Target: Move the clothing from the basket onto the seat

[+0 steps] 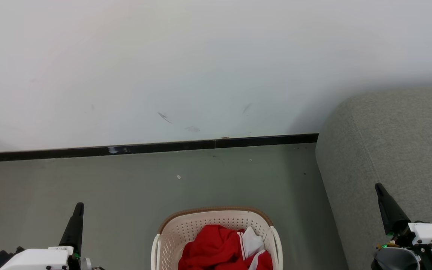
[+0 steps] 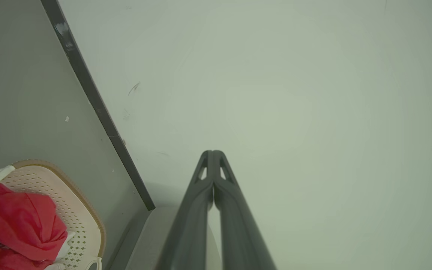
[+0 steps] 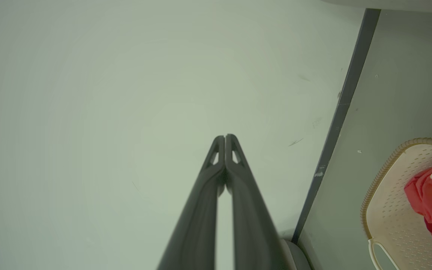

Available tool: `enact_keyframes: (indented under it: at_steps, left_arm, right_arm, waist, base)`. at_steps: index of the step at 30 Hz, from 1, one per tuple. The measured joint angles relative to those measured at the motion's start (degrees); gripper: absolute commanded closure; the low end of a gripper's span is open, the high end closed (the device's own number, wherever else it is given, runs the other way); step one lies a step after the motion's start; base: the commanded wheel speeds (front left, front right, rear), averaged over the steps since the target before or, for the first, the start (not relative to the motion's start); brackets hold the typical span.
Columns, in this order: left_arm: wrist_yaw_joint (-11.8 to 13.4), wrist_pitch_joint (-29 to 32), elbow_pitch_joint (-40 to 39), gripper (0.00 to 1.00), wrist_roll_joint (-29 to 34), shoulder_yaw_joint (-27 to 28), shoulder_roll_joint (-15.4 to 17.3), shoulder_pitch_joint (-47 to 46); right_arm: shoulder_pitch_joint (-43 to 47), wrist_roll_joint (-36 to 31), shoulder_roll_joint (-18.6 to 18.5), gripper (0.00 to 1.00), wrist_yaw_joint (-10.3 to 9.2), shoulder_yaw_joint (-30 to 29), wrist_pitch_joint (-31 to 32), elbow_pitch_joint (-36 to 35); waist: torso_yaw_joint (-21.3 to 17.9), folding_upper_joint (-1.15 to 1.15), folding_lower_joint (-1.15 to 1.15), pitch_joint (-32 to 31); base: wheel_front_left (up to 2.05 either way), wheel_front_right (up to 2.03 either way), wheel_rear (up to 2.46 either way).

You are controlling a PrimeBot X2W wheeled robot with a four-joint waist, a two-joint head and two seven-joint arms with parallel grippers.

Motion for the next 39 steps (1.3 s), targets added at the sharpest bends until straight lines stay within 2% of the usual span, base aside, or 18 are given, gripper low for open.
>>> enact_keyframes:
  at_steps: [12, 13, 20, 29, 34, 39]
  left_arm:
    - [0.0, 0.0, 0.0, 1.00, 0.0, 0.0, 0.0, 0.0]
    - [0.0, 0.0, 0.0, 0.00, 0.0, 0.0, 0.0, 0.0]
    - [0.1, -0.1, 3.4, 0.00, 0.0, -0.6, -1.9, 3.1]
    - [0.1, -1.7, 3.0, 0.00, 2.5, -2.1, -1.7, 3.2]
    - [0.1, -2.9, 2.6, 0.00, 5.0, -3.3, -1.4, 3.0]
    - [0.1, -4.1, 2.3, 0.00, 9.7, -4.6, -0.4, 2.5]
  right_arm:
    - [0.0, 0.0, 0.0, 1.00, 0.00, 0.0, 0.0, 0.0]
    - [0.0, 0.0, 0.0, 0.00, 0.00, 0.0, 0.0, 0.0]
    - [3.8, -0.2, 2.6, 0.00, -0.08, 0.8, 0.0, 3.0]
    - [3.8, -2.6, 2.8, 0.00, -0.08, 0.6, -0.8, 2.7]
    - [3.8, -5.9, 3.0, 0.00, -0.08, -0.1, -1.3, 2.0]
    - [3.8, -12.8, 2.9, 0.00, -0.07, -0.6, -1.9, 1.0]
  waist:
    - [0.0, 0.00, 0.00, 0.0]
    - [0.0, 0.00, 0.00, 0.0]
    - [0.0, 0.00, 0.00, 0.0]
    - [-0.1, 0.00, 0.00, 0.1]
    - [0.0, 0.00, 0.00, 0.1]
    - [0.0, 0.00, 0.09, 0.1]
  base:
    - [0.00, 0.00, 0.00]
    - [0.00, 0.00, 0.00]
    - [0.00, 0.00, 0.00]
    - [0.00, 0.00, 0.00]
    - [0.00, 0.00, 0.00]
    - [0.00, 0.00, 0.00]
